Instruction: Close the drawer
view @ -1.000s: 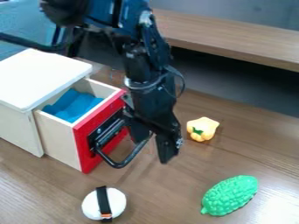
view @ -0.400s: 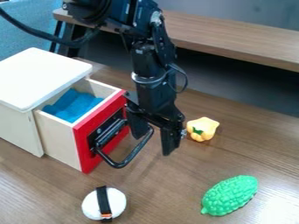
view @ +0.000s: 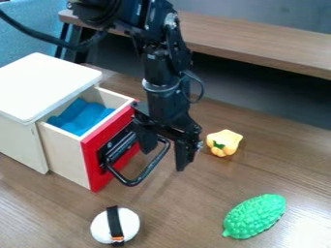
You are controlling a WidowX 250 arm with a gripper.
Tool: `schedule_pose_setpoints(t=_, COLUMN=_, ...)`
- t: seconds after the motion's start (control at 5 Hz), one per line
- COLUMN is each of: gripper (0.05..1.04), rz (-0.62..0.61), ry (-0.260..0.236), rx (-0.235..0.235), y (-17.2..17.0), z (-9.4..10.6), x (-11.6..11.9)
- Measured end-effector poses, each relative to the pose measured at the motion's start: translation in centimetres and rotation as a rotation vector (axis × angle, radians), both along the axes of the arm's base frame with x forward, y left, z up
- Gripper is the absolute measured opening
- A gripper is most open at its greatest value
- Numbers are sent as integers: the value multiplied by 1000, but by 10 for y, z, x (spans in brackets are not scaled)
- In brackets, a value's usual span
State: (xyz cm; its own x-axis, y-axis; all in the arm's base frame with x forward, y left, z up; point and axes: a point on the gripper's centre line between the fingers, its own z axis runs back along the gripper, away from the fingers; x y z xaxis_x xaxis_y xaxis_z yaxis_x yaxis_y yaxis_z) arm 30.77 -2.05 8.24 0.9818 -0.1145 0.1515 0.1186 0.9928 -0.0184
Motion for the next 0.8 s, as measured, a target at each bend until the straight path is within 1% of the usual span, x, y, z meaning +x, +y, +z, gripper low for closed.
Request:
schedule_pose_setpoints(t=0.2, gripper=999, rz=80, ry=6, rx=27, y=8, z=0, x=-1)
schedule_pose_setpoints(t=0.4, gripper=999, rz=137, ry=51, rx=22, y=21, z=-12, x=-3)
schedule_pose_setpoints(t=0.6, gripper=999, rz=174, ry=52, rx=10, y=32, z=-13, x=-2)
schedule_pose_setpoints(t=0.8, gripper=999, rz=187, ry=52, rx=17, y=43, z=-13, x=-3)
